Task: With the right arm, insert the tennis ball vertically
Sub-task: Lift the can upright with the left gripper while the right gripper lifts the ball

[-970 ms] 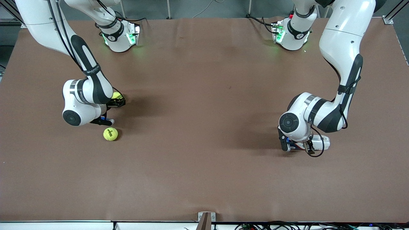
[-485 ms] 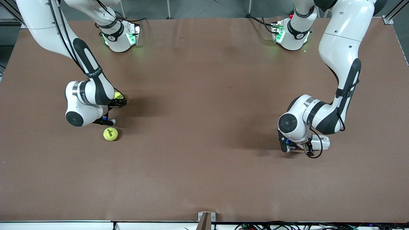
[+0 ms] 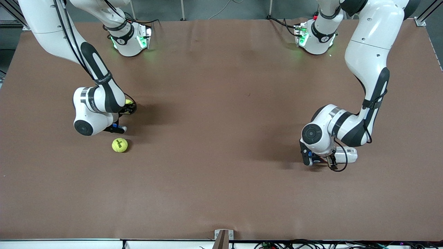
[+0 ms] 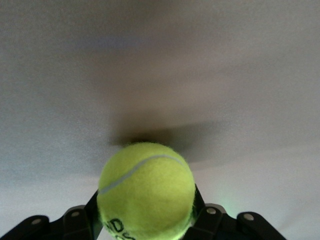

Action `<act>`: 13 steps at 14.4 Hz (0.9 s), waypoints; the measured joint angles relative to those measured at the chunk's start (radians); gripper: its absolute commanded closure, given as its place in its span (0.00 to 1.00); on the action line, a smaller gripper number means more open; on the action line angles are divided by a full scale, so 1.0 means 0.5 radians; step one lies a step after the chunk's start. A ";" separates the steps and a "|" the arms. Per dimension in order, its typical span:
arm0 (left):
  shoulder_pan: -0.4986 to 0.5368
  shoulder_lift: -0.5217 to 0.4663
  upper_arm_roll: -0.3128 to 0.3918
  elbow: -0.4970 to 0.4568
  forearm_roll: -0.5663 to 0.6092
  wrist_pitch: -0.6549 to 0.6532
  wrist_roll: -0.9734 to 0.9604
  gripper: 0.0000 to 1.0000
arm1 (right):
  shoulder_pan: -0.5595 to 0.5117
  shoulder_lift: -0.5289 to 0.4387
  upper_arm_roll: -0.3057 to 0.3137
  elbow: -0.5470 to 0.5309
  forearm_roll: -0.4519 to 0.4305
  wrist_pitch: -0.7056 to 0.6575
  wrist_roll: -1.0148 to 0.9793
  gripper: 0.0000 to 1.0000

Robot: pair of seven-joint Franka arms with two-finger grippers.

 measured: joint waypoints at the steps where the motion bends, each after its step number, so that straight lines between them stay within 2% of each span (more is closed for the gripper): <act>1: 0.005 0.004 0.000 -0.003 0.000 0.015 0.000 0.05 | 0.000 0.000 0.000 0.001 0.000 -0.004 0.000 0.84; 3: 0.008 0.009 0.000 -0.006 0.001 0.042 0.000 0.13 | 0.000 0.000 -0.001 0.013 0.000 -0.018 0.000 0.97; 5: 0.018 0.012 0.002 -0.019 0.001 0.098 0.000 0.19 | 0.000 0.000 -0.002 0.058 0.000 -0.028 0.000 0.99; 10: 0.066 0.012 0.005 -0.043 0.056 0.199 0.000 0.19 | -0.007 -0.077 -0.005 0.294 0.000 -0.131 -0.002 1.00; 13: 0.067 0.012 0.004 -0.047 0.084 0.211 0.000 0.23 | -0.018 -0.163 -0.008 0.487 0.000 -0.339 -0.003 1.00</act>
